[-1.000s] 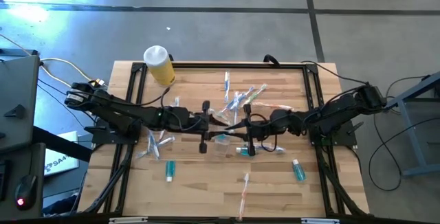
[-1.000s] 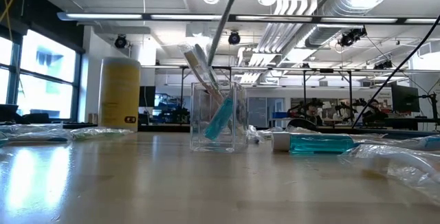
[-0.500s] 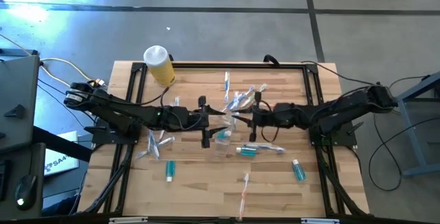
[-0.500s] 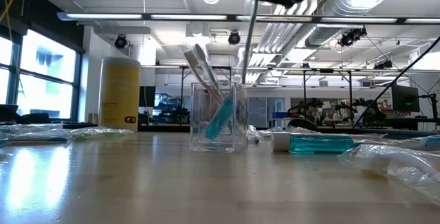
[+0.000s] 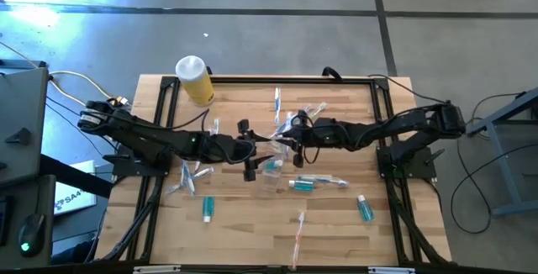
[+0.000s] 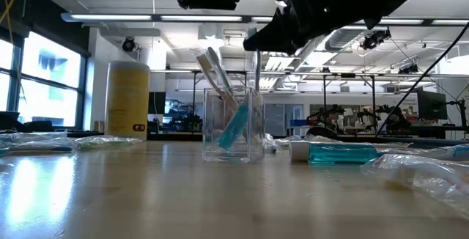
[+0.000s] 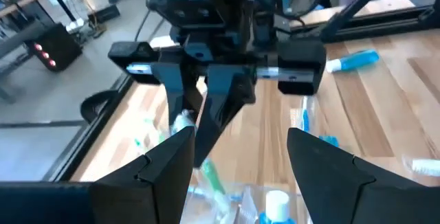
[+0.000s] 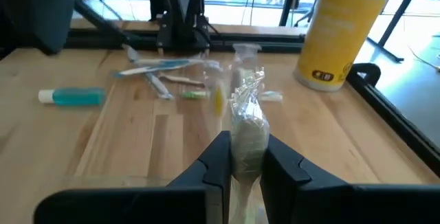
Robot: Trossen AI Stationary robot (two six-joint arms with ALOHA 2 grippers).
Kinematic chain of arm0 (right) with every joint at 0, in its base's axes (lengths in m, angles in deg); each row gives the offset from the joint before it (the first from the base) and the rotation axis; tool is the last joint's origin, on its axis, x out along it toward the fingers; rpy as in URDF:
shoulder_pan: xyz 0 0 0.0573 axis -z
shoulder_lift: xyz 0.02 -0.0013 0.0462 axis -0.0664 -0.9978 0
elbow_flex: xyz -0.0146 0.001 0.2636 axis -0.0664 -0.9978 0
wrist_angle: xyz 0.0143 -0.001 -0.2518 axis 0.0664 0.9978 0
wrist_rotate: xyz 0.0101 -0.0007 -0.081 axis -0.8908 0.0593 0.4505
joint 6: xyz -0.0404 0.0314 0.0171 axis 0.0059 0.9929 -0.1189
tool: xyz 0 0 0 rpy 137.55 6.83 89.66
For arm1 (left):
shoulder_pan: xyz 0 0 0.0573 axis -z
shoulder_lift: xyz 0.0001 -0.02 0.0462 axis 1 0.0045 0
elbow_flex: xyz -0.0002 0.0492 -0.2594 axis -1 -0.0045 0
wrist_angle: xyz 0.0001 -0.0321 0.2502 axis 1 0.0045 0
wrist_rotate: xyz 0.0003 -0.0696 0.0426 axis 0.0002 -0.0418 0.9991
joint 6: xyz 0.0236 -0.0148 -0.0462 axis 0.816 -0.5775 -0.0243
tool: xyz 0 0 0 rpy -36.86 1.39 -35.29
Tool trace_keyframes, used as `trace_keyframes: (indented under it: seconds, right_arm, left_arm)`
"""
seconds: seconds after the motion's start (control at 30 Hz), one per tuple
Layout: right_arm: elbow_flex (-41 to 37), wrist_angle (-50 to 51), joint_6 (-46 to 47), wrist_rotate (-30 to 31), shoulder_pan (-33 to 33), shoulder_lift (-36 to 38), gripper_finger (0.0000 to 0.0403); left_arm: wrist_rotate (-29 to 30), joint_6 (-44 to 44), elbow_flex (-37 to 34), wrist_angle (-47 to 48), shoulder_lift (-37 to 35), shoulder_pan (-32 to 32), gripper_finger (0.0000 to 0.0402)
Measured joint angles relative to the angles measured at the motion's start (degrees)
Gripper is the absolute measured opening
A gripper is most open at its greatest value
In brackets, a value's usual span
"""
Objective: Pick & Place toothbrushing station
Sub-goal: Put the green toothbrush into the transparent organizer
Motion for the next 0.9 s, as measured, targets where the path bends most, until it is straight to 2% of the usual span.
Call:
trace_keyframes:
  seconds: [0.3, 0.7, 0.9]
  right_arm:
    - [0.0, 0.4, 1.7, -1.7, 0.3, -0.7, 0.0055]
    - [0.0, -1.1, 1.4, -1.5, 0.1, -0.6, 0.0175]
    - [0.0, 0.2, -2.5, -1.4, -2.1, 2.8, 0.0236]
  left_arm:
    - [0.1, -2.8, 0.0, 5.0, -0.5, 0.0, 0.0227]
    - [0.0, -5.2, 0.0, 9.6, -0.5, 0.0, 0.0227]
    - [0.0, -7.4, 0.0, 12.5, -0.5, 0.0, 0.0227]
